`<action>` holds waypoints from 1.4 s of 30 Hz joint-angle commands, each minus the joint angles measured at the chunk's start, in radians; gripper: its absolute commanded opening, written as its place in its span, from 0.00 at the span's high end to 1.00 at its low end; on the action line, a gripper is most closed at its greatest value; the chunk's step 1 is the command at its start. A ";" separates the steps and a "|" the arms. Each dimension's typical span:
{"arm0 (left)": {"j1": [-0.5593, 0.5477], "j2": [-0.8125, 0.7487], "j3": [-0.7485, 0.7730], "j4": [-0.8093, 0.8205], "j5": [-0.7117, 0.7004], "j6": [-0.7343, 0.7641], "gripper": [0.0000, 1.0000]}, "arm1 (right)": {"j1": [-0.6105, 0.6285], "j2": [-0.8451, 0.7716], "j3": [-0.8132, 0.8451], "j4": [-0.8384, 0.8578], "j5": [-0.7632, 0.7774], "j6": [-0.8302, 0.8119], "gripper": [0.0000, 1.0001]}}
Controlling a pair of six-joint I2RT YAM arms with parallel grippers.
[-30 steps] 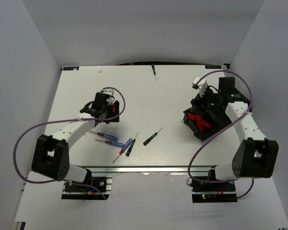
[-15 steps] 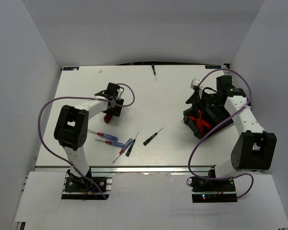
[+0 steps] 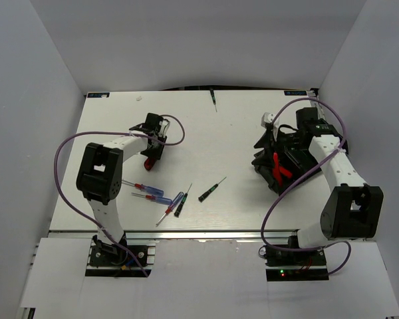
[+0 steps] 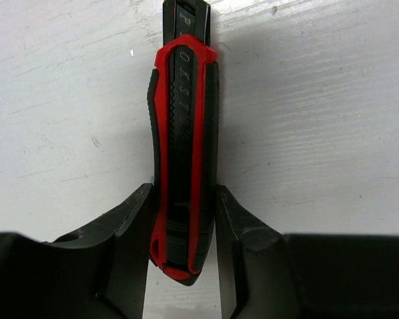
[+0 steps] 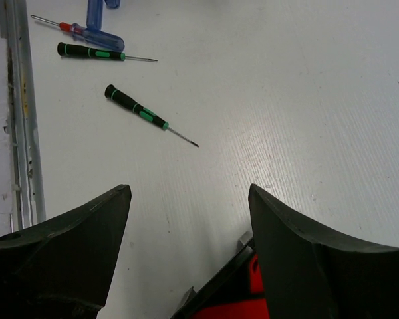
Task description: Sort the tools into containers
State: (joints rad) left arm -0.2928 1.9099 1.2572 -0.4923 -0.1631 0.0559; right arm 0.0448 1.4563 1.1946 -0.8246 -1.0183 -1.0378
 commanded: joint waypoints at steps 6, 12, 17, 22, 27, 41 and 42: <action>0.035 -0.018 -0.008 -0.003 0.108 -0.047 0.78 | 0.092 -0.004 0.023 0.018 0.014 0.065 0.25; 0.037 -0.107 -0.022 0.001 0.267 -0.149 0.92 | 0.217 0.030 0.048 0.149 0.081 0.273 0.27; 0.037 -0.231 -0.093 0.113 0.573 -0.308 0.93 | 0.273 0.091 0.075 0.393 0.161 0.753 0.27; 0.037 -0.363 -0.244 0.439 0.830 -0.557 0.93 | 0.288 0.188 0.131 0.530 0.198 1.129 0.24; 0.023 -0.385 -0.374 0.745 0.987 -0.792 0.93 | 0.293 0.275 0.175 0.706 0.141 1.430 0.11; -0.068 -0.351 -0.286 0.790 1.044 -0.829 0.93 | 0.385 0.378 0.238 0.967 0.126 1.710 0.11; -0.068 -0.348 -0.285 0.797 1.045 -0.831 0.93 | 0.388 0.378 0.226 0.975 0.124 1.714 0.11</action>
State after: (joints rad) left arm -0.3561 1.5673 0.9306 0.2489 0.8429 -0.7521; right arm 0.4160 1.8355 1.3933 0.0765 -0.8780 0.6212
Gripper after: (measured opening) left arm 0.478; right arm 0.894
